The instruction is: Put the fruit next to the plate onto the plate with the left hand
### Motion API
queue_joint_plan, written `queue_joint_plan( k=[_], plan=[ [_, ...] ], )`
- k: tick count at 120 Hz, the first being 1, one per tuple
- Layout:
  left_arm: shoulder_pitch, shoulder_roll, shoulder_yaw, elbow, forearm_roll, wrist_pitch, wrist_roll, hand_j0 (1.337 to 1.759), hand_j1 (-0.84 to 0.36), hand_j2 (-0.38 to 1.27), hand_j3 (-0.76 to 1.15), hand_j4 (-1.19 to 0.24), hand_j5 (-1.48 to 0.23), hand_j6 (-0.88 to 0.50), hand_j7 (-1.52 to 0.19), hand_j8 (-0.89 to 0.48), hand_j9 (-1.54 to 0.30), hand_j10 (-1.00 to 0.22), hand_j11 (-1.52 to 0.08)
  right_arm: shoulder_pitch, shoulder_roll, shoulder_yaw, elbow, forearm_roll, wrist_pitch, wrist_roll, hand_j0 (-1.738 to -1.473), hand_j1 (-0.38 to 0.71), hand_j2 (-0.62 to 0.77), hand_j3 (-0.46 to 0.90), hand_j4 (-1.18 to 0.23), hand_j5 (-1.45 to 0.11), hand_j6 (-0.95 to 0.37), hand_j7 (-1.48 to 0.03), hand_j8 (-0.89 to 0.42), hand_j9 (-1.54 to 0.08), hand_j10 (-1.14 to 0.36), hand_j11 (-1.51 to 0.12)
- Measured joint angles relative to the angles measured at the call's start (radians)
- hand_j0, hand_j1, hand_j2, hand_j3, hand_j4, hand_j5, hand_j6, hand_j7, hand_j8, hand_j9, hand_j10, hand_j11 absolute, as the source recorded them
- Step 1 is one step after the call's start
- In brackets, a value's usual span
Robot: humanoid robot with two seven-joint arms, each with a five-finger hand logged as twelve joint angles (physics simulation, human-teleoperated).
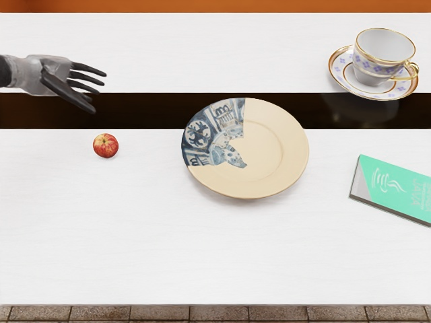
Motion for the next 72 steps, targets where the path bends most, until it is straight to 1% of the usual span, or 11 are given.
queue_joint_plan(
  k=[16,30,36,40,45,50,59,65,72],
  plan=[
    [0.0,0.002,0.001,-0.012,0.002,0.0,0.001,1.658,0.05,0.05,0.0,-0.25,-0.32,-0.25,-0.32,-0.25,-0.32,-0.25,-0.32,0.0,0.0,0.0,0.0,0.0,0.0,-0.001,-1.658,-0.31,-0.01,0.0,-0.03,-0.04,-0.03,-0.04,-0.03,-0.04,-0.03,-0.04],
    [-0.073,0.01,0.0,-0.032,0.084,0.0,0.009,1.658,0.05,0.05,0.0,-0.25,-0.32,-0.25,-0.32,-0.25,-0.32,-0.25,-0.32,-0.016,0.0,-0.003,0.003,0.0,0.0,-0.008,-1.658,-0.31,-0.01,0.0,-0.03,-0.04,-0.03,-0.04,-0.03,-0.04,-0.03,-0.04],
    [-0.095,0.022,0.0,-0.064,0.151,0.0,0.013,1.658,0.05,0.05,0.0,-0.25,-0.32,-0.25,-0.32,-0.25,-0.32,-0.25,-0.32,-0.02,0.0,-0.004,0.004,0.0,0.0,-0.01,-1.658,-0.31,-0.01,0.0,-0.03,-0.04,-0.03,-0.04,-0.03,-0.04,-0.03,-0.04],
    [-0.099,0.069,0.0,-0.112,0.191,0.0,0.019,1.658,0.05,0.05,0.0,-0.25,-0.32,-0.25,-0.32,-0.25,-0.32,-0.25,-0.32,-0.022,0.0,-0.004,0.004,0.0,0.0,-0.01,-1.658,-0.31,-0.01,0.0,-0.03,-0.04,-0.03,-0.04,-0.03,-0.04,-0.03,-0.04],
    [-0.108,0.134,0.0,-0.198,0.242,0.0,0.031,1.658,0.05,0.05,0.0,-0.25,-0.32,-0.25,-0.32,-0.25,-0.32,-0.25,-0.32,-0.024,0.0,-0.004,0.004,0.0,0.0,-0.011,-1.658,-0.31,-0.01,0.0,-0.03,-0.04,-0.03,-0.04,-0.03,-0.04,-0.03,-0.04],
    [-0.113,0.154,0.0,-0.285,0.294,0.0,0.045,1.658,0.05,0.05,0.0,-0.25,-0.32,-0.25,-0.32,-0.25,-0.32,-0.25,-0.32,-0.025,0.0,-0.004,0.004,0.0,0.0,-0.011,-1.658,-0.31,-0.01,0.0,-0.03,-0.04,-0.03,-0.04,-0.03,-0.04,-0.03,-0.04],
    [-0.112,0.159,0.0,-0.441,0.387,0.0,0.088,1.658,0.05,0.05,0.0,-0.25,-0.32,-0.25,-0.32,-0.25,-0.32,-0.25,-0.32,-0.026,0.0,-0.005,0.004,0.0,0.0,-0.012,-1.658,-0.31,-0.01,0.0,-0.03,-0.04,-0.03,-0.04,-0.03,-0.04,-0.03,-0.04],
    [-0.112,0.174,0.0,-0.524,0.436,0.0,0.116,1.658,0.05,0.05,0.0,-0.25,-0.32,-0.25,-0.32,-0.25,-0.32,-0.25,-0.32,-0.027,0.0,-0.005,0.005,0.0,0.0,-0.012,-1.658,-0.31,-0.01,0.0,-0.03,-0.04,-0.03,-0.04,-0.03,-0.04,-0.03,-0.04],
    [-0.115,0.213,-0.001,-0.618,0.491,0.018,0.14,1.658,0.05,0.05,0.0,-0.25,-0.32,-0.25,-0.32,-0.25,-0.32,-0.25,-0.32,-0.027,0.0,-0.005,0.005,0.0,0.0,-0.012,-1.658,-0.31,-0.01,0.0,-0.03,-0.04,-0.03,-0.04,-0.03,-0.04,-0.03,-0.04]
  ],
)
